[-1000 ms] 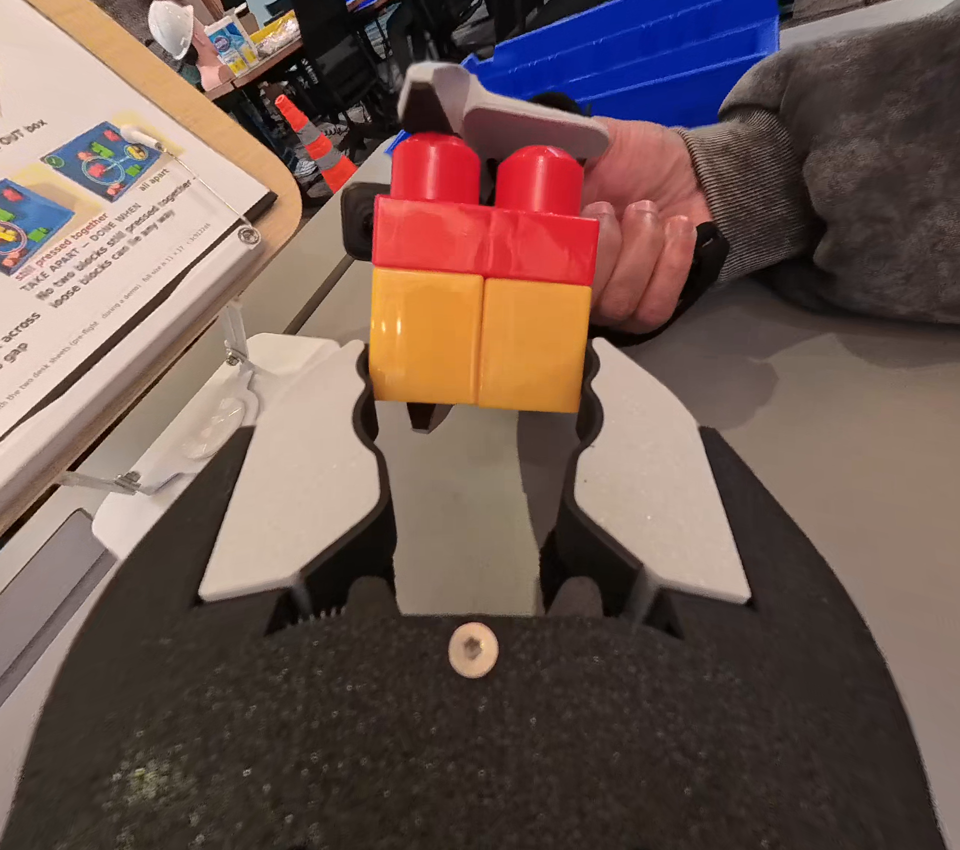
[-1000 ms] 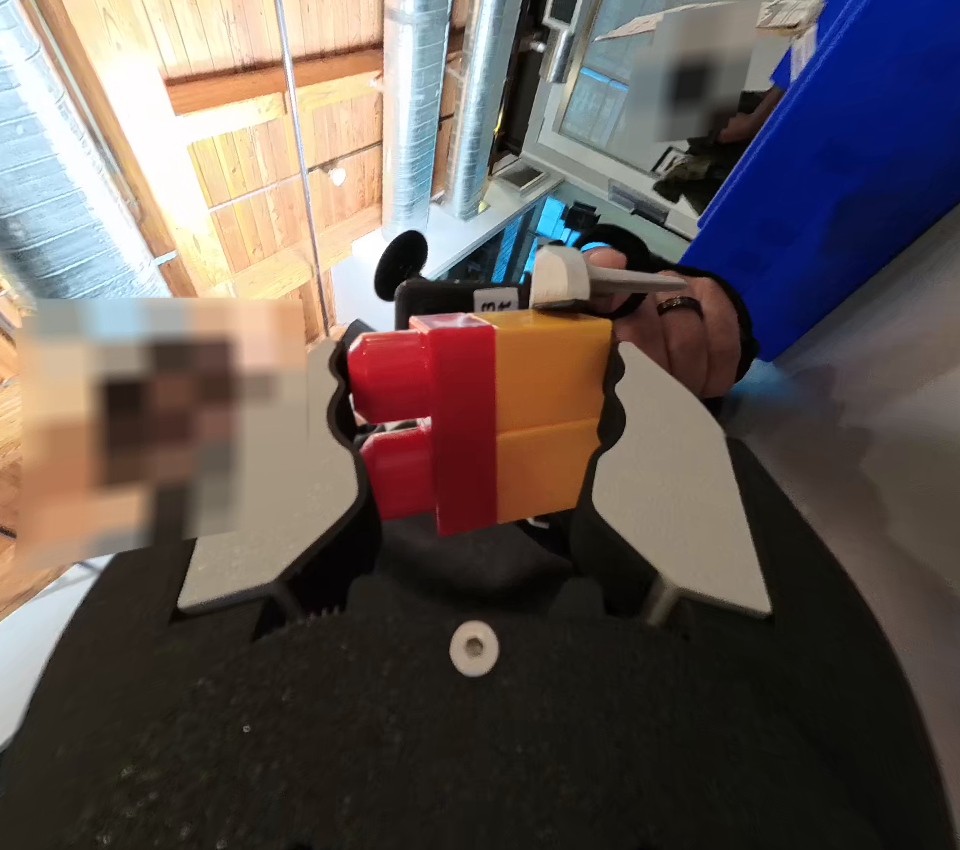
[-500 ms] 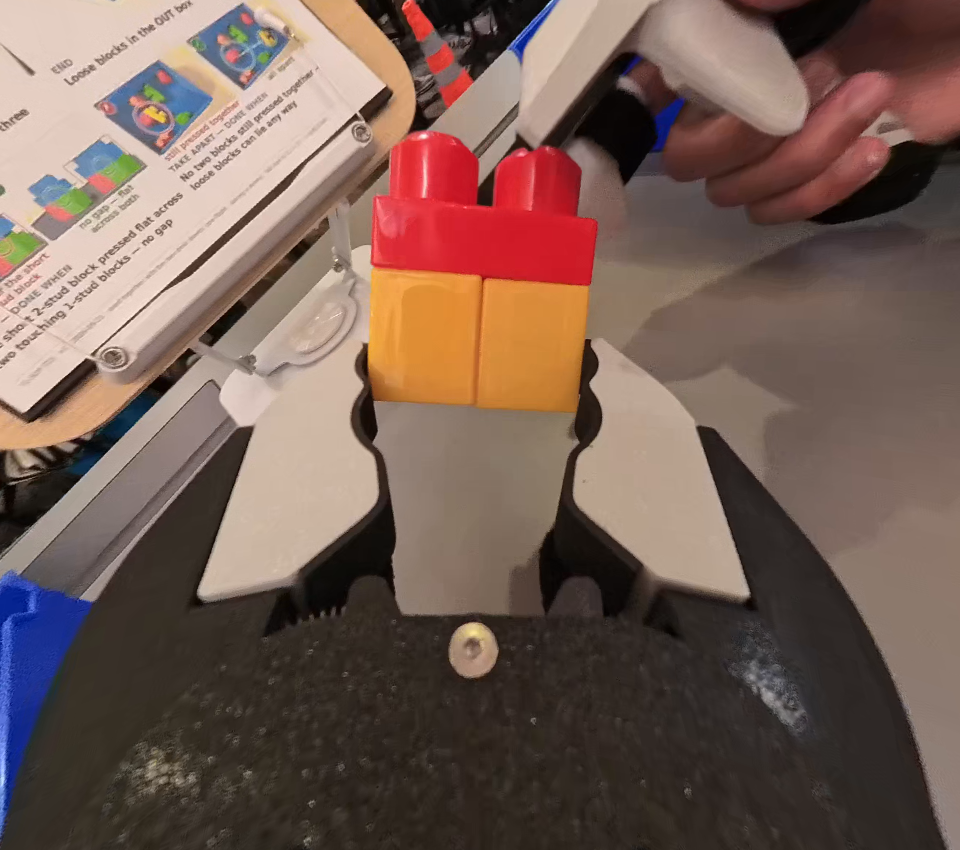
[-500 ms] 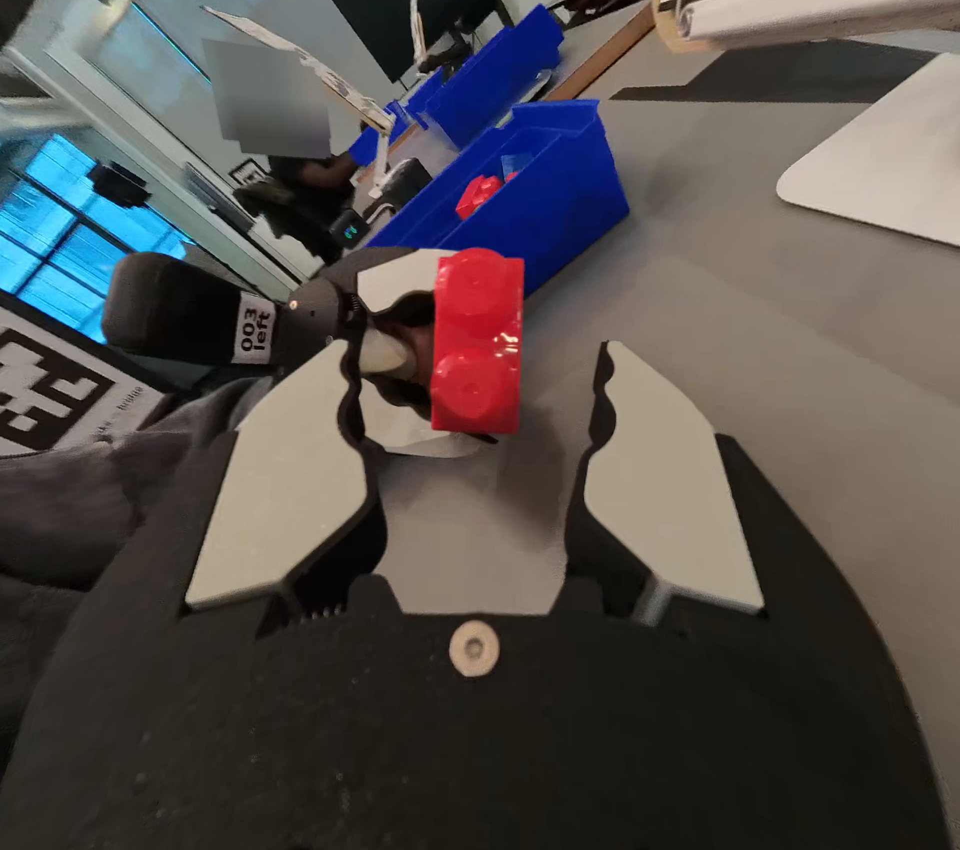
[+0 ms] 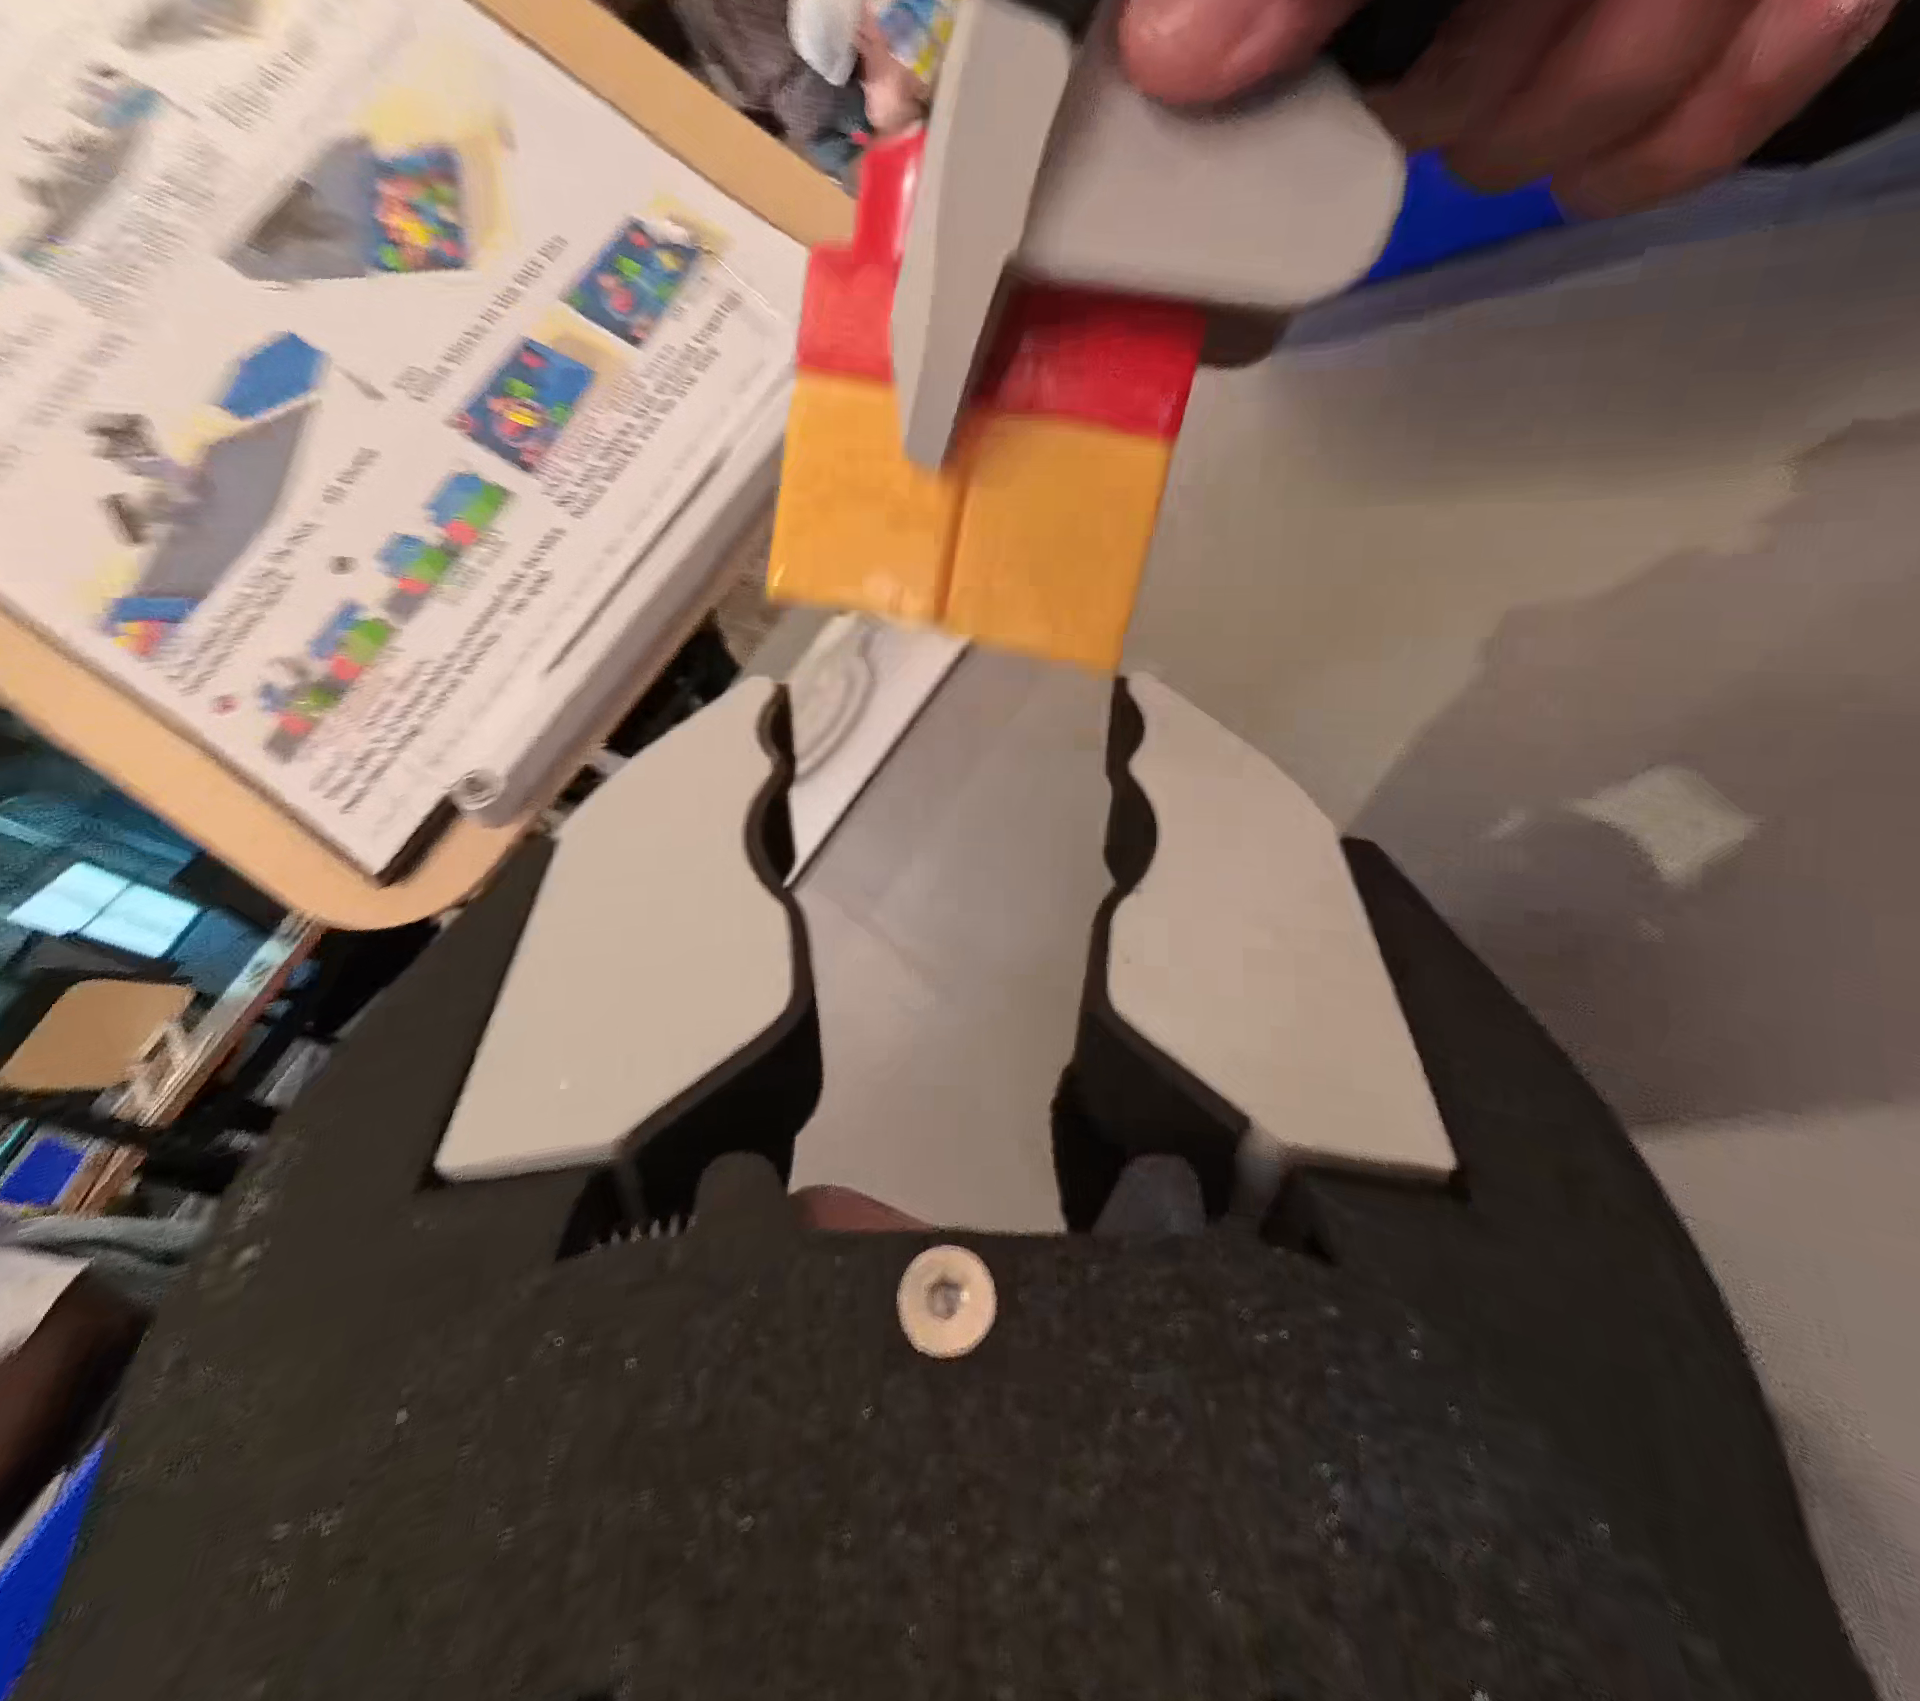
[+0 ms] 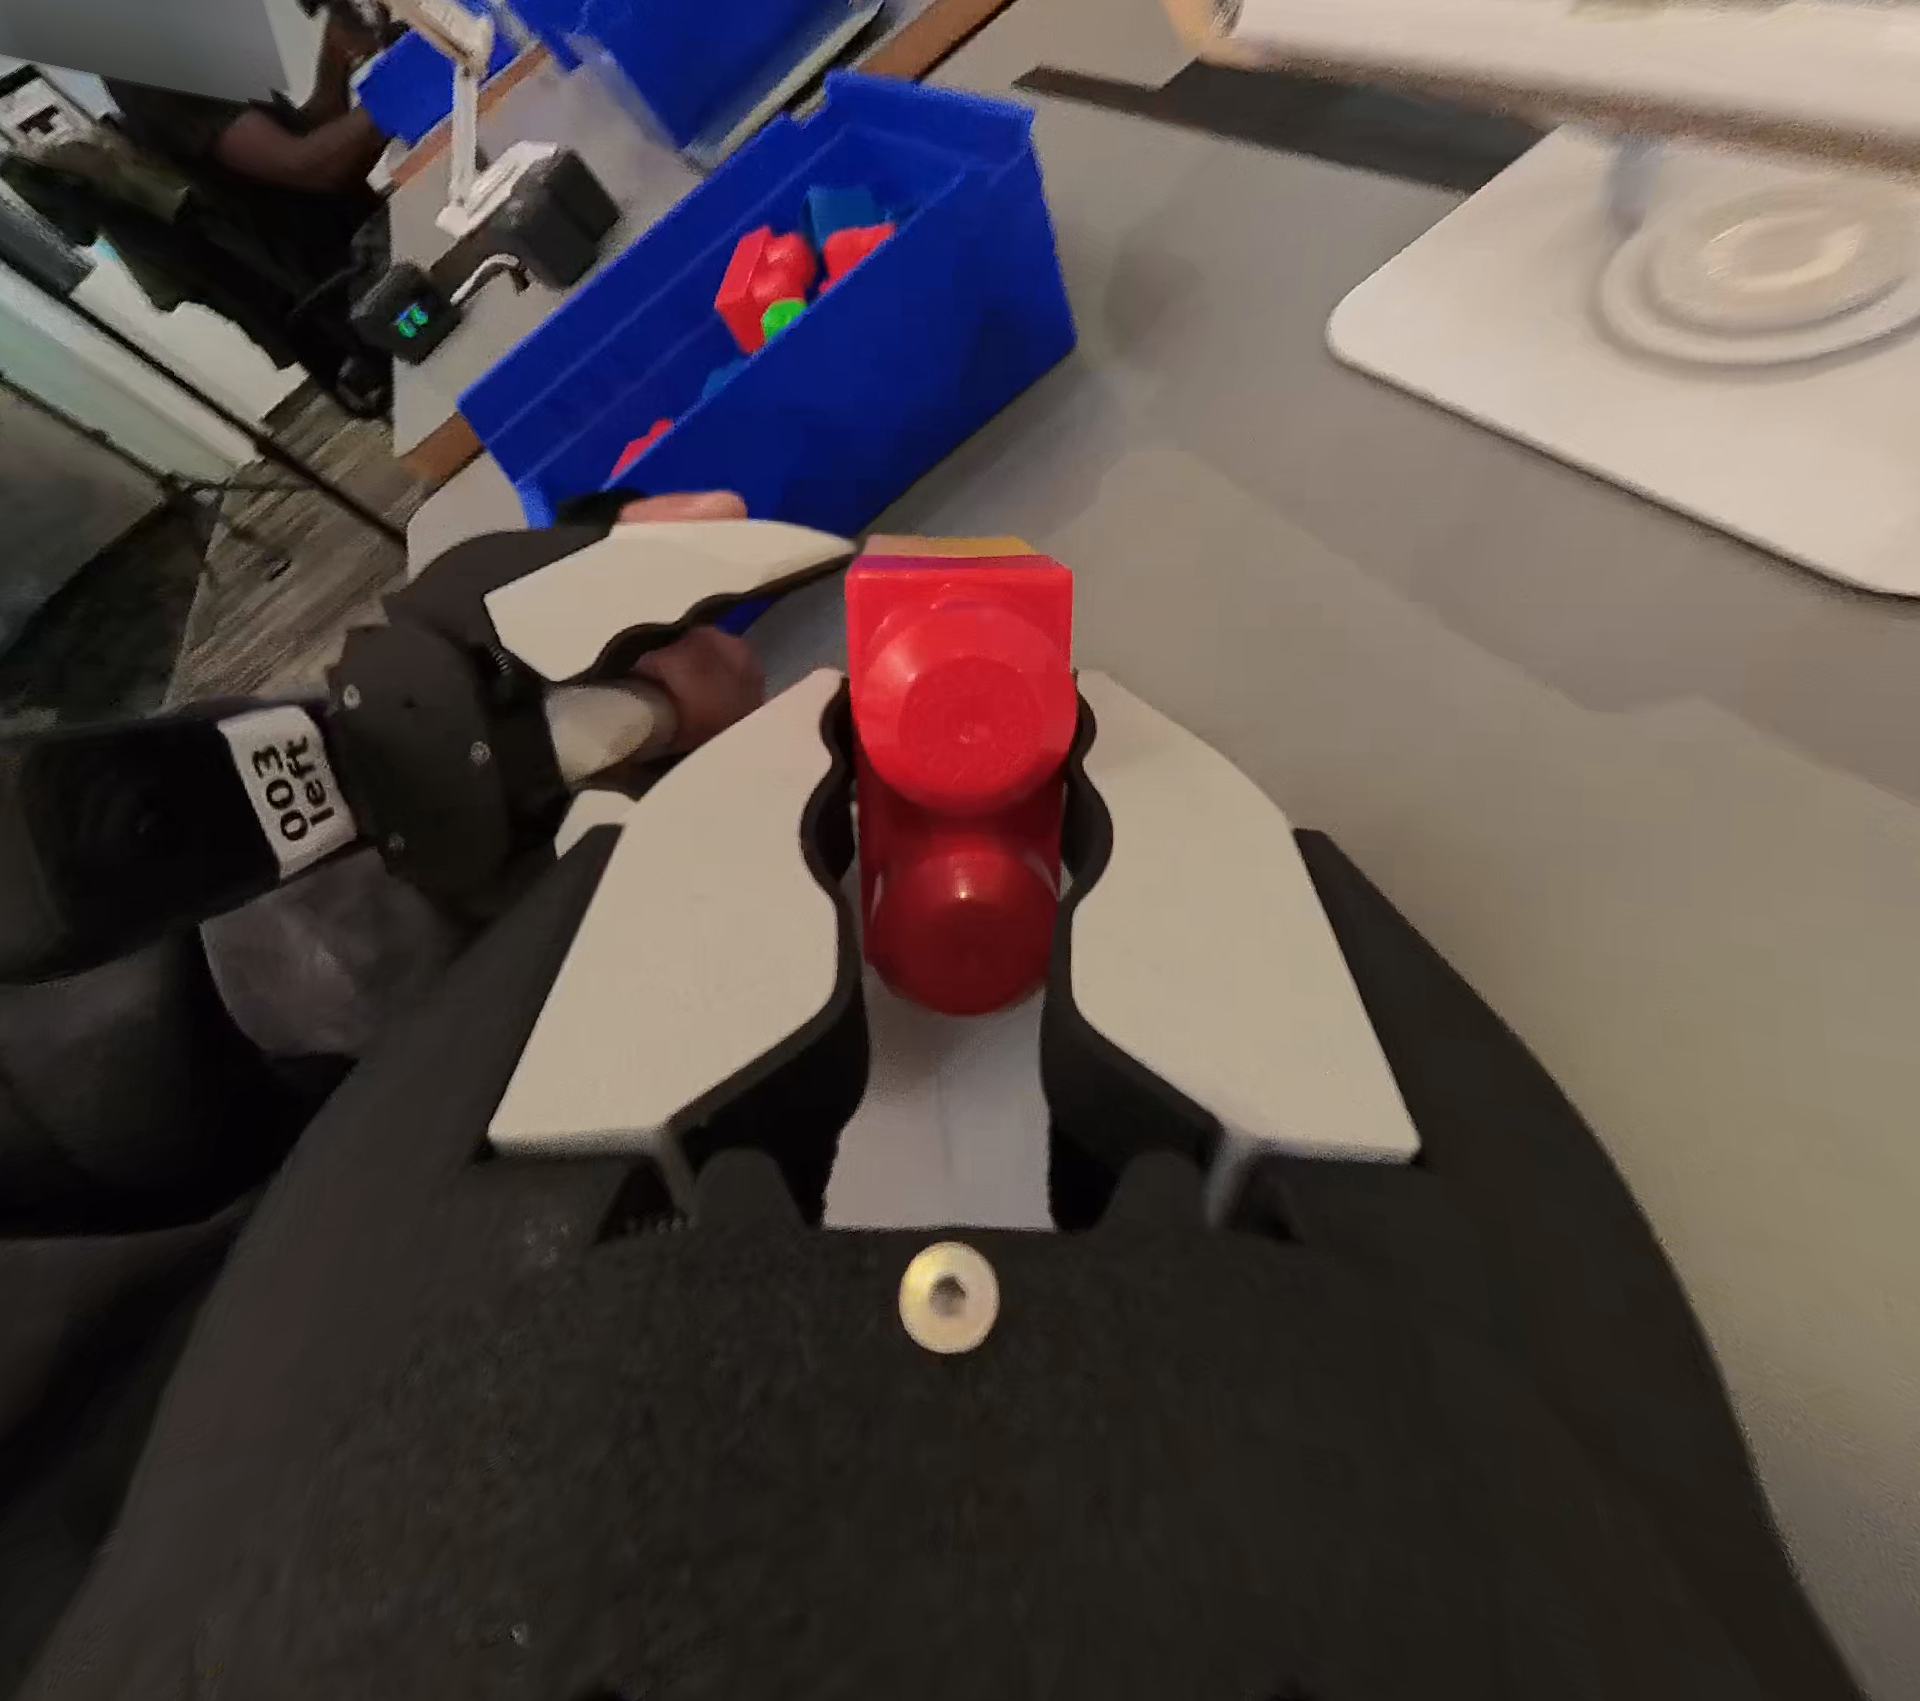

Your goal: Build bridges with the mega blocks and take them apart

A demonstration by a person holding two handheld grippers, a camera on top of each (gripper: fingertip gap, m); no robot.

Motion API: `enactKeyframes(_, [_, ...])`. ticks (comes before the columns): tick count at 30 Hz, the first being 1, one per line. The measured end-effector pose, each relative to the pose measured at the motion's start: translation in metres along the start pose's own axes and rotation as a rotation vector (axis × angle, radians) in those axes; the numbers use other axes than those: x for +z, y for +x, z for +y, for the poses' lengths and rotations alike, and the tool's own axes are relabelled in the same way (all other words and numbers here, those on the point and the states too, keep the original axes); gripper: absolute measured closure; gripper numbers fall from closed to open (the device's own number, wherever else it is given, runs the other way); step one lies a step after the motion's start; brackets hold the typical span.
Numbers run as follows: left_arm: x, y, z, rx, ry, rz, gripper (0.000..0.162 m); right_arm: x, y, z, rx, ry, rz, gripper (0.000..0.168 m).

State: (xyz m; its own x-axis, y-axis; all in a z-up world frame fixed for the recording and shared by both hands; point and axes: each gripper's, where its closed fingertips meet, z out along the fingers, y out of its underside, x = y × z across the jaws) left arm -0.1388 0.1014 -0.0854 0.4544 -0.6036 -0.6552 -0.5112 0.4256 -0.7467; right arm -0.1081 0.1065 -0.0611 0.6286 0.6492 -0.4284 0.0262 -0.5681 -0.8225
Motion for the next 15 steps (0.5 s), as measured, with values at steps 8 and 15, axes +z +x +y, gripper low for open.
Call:
enactKeyframes(8, [-0.012, 0.025, 0.013, -0.502, -0.183, 0.253, 0.104, -0.134, 0.004, -0.064, -0.123, 0.154, 0.335, 0.131])
enactKeyframes(15, [-0.006, 0.019, 0.027, -0.768, -0.223, 0.375, 0.091, -0.259, 0.129, -0.051, 0.028, 0.067, 0.887, 0.131])
